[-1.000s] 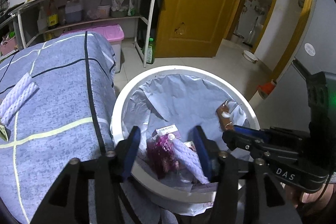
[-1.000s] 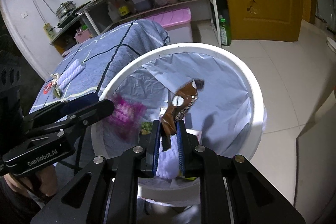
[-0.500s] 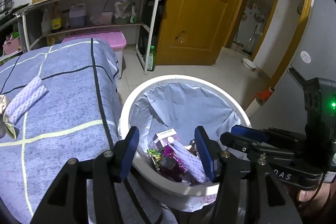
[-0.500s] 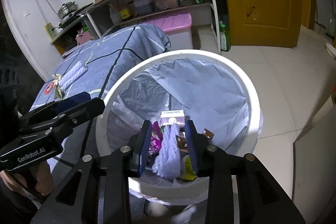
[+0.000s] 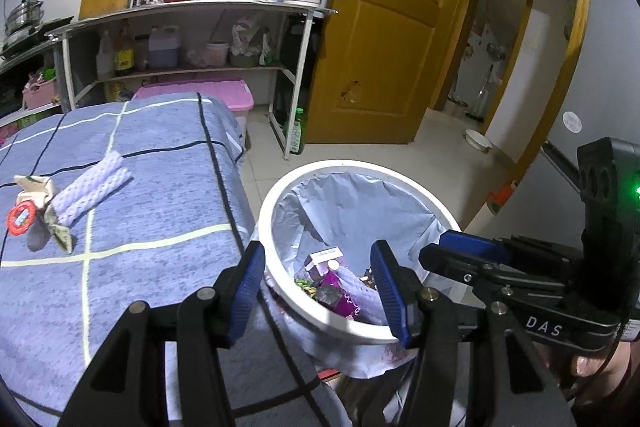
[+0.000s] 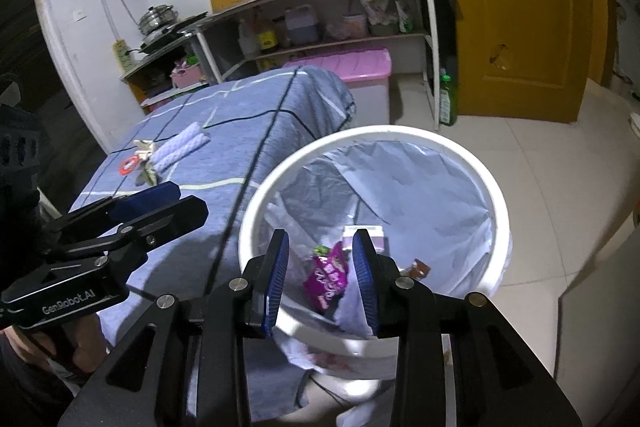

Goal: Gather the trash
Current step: 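Move both open grippers back toward the remaining trash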

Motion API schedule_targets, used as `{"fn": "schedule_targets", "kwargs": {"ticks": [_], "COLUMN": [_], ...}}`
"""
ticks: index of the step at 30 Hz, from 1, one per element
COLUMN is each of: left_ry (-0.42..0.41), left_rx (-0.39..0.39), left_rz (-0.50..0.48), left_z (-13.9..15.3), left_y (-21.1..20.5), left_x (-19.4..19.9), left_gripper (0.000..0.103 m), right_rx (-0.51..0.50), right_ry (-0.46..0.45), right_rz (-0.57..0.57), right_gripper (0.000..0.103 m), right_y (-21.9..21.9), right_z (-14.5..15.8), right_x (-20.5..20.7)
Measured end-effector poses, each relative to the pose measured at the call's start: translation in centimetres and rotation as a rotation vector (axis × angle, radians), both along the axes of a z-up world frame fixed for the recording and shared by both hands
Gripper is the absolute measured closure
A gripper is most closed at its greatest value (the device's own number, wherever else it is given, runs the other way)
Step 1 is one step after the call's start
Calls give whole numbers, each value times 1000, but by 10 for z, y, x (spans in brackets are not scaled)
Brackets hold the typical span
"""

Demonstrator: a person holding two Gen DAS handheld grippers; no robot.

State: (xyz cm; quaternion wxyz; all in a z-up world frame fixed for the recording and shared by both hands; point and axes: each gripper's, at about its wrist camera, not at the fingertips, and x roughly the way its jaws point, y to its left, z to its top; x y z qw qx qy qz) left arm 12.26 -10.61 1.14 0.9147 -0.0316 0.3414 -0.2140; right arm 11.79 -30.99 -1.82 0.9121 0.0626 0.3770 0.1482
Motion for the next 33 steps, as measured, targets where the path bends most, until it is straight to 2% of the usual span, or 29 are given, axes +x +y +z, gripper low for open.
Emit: {"fn": "schedule_targets", "kwargs": {"ticks": [18,30,33], "left_ry": [-36,8,16], "left_rx": [-37,-24,-25], "left_rz": [90,211,240], "left_z": [7,-19,-24], "left_y": [51,98,110], "left_x": [-28,-37,-38], "left_gripper": [43,42,42], "right_rx": [-29,-29,-22], "right_ry": [-55,-45,-32], "right_rz": [121,183,198], "right_gripper": [69,68,66], "right_y": [49,78,85], "right_z": [18,8,3], "right_x": [-16,-14,-10]}}
